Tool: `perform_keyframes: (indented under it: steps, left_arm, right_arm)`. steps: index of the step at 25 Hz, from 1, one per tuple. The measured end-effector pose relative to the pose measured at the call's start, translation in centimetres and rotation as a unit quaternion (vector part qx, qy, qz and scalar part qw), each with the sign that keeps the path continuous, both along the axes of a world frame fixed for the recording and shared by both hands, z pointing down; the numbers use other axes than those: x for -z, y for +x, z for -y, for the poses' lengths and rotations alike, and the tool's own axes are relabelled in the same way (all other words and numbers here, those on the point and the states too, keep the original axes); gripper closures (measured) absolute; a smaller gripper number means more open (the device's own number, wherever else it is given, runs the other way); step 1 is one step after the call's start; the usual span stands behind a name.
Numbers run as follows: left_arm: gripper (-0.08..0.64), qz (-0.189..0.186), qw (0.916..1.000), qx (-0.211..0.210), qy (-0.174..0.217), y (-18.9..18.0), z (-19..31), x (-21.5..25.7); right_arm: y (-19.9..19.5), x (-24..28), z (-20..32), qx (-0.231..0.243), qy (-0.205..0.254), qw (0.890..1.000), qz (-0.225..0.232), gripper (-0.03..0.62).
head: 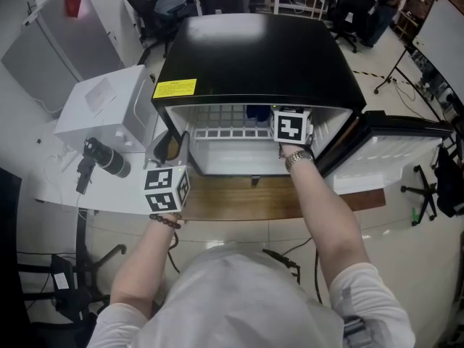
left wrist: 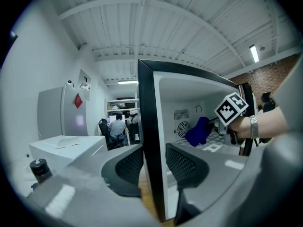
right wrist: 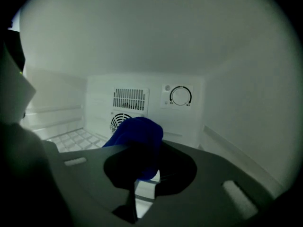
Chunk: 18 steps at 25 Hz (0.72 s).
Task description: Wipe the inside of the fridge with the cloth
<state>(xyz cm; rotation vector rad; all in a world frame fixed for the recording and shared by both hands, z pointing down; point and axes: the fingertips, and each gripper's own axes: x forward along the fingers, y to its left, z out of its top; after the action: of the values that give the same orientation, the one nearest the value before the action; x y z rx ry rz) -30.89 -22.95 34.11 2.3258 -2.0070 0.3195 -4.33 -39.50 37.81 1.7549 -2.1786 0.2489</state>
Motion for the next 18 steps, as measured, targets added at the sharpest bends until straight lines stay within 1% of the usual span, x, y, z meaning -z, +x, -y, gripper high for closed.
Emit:
perform_keyframes:
  steps: [6,13,18]
  left_arm:
    - [0.419,-0.002,1.0000,0.000,0.000,0.0,0.0,0.0]
    - [0.419,-0.006,1.0000,0.002,0.001,0.0,0.0,0.0]
    - [0.419,-0.007,1.0000,0.002,0.002,0.0,0.0,0.0]
  right_arm:
    - [2.2,0.1,-0.1,-0.033,-0.002,0.999,-0.003,0.548]
    - [3.7,0.3,-0.4,-0.054,0.002,0.999,-0.001,0.548]
    - [4.3,1.2,-0.5,-0.062,0.016,0.998,-0.004,0.548]
